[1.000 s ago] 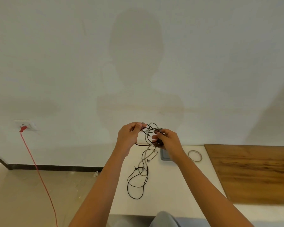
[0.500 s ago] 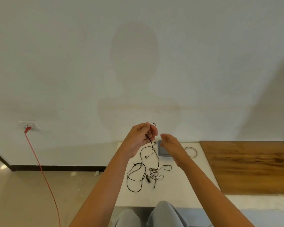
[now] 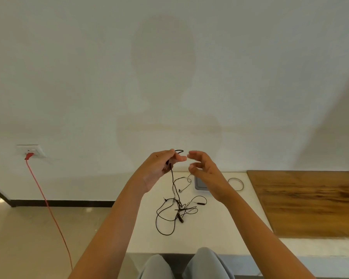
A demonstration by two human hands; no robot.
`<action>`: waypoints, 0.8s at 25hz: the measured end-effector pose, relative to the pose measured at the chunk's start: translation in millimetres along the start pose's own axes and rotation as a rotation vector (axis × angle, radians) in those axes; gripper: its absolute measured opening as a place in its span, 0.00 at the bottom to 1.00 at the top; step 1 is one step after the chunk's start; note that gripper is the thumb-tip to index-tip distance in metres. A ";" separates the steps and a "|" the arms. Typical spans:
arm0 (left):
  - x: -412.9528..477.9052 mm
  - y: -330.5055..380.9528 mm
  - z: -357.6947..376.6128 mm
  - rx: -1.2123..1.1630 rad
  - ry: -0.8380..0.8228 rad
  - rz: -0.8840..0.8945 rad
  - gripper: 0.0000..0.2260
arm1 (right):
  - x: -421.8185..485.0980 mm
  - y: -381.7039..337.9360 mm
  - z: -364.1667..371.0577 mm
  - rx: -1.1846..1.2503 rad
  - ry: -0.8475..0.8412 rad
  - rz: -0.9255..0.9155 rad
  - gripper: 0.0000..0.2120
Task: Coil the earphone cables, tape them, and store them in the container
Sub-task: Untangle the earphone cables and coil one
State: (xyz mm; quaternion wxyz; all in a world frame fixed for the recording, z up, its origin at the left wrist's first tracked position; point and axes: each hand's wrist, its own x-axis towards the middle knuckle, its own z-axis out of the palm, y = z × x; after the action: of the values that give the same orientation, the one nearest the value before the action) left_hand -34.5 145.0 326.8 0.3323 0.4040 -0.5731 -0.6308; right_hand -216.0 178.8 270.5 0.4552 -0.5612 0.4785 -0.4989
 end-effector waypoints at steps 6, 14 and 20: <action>1.8 -2.1 8.1 0.181 0.060 -0.023 0.17 | 8.5 -5.8 1.1 0.024 0.044 -0.083 0.08; 2.7 -6.1 15.0 -0.575 -0.161 0.048 0.17 | 4.4 2.3 -2.4 -0.048 0.084 0.002 0.11; 17.1 -15.8 18.3 -0.497 -0.028 0.230 0.12 | -38.3 16.9 17.8 -0.293 -0.025 0.099 0.12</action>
State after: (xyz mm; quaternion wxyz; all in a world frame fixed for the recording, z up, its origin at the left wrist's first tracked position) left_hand -57.8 140.2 309.2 0.4827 0.2333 -0.4473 -0.7159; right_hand -201.4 215.2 247.5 0.3985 -0.6034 0.5675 -0.3938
